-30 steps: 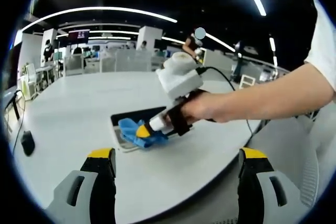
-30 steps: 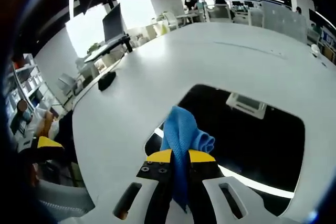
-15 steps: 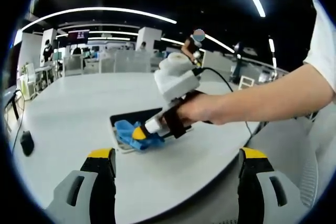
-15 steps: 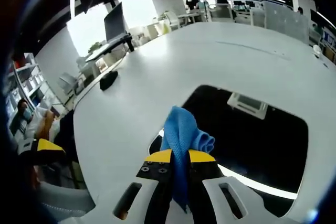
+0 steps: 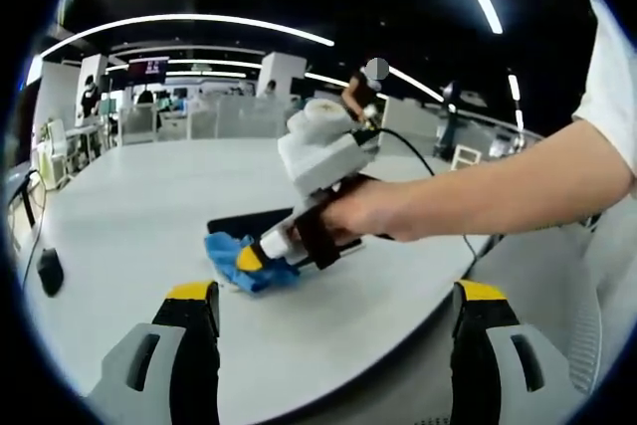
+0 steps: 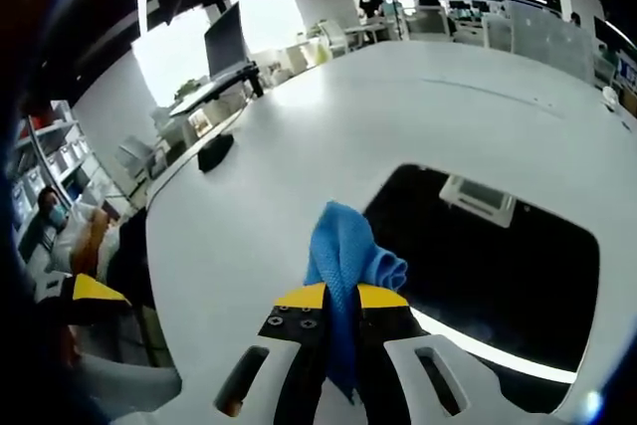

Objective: Wipe the mirror surface with the cleaning cloth until all visible marks leave the cleaned area.

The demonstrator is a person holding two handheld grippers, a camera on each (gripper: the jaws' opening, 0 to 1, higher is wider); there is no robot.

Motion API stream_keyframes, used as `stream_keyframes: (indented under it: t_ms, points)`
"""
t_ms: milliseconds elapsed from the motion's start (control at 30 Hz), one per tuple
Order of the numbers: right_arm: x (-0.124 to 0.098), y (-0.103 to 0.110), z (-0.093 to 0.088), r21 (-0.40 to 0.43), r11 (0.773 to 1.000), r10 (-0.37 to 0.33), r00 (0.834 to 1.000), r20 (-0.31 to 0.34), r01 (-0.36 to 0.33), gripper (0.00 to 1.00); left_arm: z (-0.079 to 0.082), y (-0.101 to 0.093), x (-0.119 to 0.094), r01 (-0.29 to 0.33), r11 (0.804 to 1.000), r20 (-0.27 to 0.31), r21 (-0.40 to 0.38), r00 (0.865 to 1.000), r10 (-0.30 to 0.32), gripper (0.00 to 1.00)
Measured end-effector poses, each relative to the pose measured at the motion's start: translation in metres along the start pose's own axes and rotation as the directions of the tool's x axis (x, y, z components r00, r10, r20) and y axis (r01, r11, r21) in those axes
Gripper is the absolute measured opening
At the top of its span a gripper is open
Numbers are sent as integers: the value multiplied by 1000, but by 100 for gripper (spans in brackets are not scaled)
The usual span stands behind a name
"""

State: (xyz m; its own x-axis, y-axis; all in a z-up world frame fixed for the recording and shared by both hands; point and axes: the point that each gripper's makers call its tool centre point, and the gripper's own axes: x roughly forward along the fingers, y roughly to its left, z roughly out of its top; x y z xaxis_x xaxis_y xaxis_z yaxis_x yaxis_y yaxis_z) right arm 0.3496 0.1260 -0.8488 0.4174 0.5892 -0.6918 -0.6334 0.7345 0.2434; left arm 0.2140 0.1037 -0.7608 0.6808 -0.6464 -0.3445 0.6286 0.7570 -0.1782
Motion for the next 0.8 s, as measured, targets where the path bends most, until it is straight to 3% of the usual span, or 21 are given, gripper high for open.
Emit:
stream_keyframes:
  t_ms: [233,800]
  points:
    - [4,9,2,-7,1000,14,1000,-1,-14,4,0,-1,0,7,1000,-3,1,1000,-7,98]
    - [5,7,2,-17,1000,16,1000,-5,-16,4,-1,-2,0,10,1000,-7,4,1000,-10,97]
